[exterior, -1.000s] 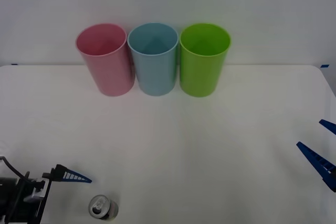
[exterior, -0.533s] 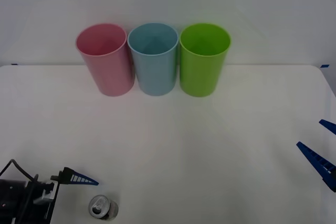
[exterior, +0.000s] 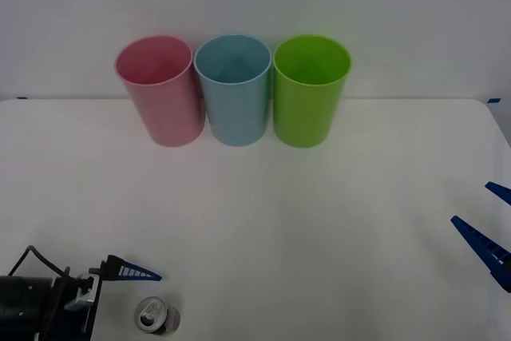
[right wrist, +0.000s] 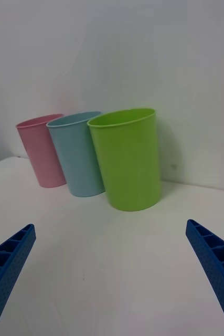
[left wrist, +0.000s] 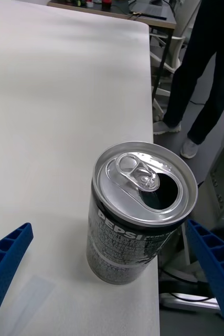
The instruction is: Grasp the object on the table and drop it into the matching bin: aluminum can to the light blue bin, PET bottle to the pink bin.
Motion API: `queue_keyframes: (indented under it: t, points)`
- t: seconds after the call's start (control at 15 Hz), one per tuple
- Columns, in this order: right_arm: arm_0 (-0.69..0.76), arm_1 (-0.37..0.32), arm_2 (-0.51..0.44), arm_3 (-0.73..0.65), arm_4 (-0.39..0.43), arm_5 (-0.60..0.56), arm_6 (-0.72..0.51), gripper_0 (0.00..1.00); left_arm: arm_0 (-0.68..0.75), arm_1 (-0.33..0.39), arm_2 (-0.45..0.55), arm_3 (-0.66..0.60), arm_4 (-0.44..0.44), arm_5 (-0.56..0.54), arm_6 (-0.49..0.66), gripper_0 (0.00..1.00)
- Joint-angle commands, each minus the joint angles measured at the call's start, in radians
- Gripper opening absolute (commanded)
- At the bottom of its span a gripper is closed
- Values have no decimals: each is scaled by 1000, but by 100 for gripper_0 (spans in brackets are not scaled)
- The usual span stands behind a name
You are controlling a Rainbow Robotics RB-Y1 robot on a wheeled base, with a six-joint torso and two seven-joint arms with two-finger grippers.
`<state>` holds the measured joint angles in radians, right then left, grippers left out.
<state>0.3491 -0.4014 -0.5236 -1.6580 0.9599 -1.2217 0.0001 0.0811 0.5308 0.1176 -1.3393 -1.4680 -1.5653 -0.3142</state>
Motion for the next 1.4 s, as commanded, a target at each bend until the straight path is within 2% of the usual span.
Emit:
queue_keyframes:
  t: [0.07, 0.67, 1.13, 1.2, 1.27, 1.33, 1.4]
  points:
    - [0, 0, 0, 0, 0, 0, 0, 100, 0, -9, 0, 0, -14, 1, 0, 100]
    - [0, 0, 0, 0, 0, 0, 0, 100, -4, -57, 0, -1, -48, 1, -13, 100]
    - [0, 0, 0, 0, 0, 0, 0, 100, -4, -64, 0, -1, -52, 1, -20, 100]
    - [0, 0, 0, 0, 0, 0, 0, 100, -4, -63, 0, 0, -54, 2, -20, 76]
    - [0, 0, 0, 0, 0, 0, 0, 100, -4, -63, 0, 0, -54, 2, -23, 23]
    - [0, 0, 0, 0, 0, 0, 0, 100, -4, -63, 0, -1, -54, 2, -28, 0]
    - [0, 0, 0, 0, 0, 0, 0, 100, -3, -63, 0, 0, -52, 2, -32, 0]
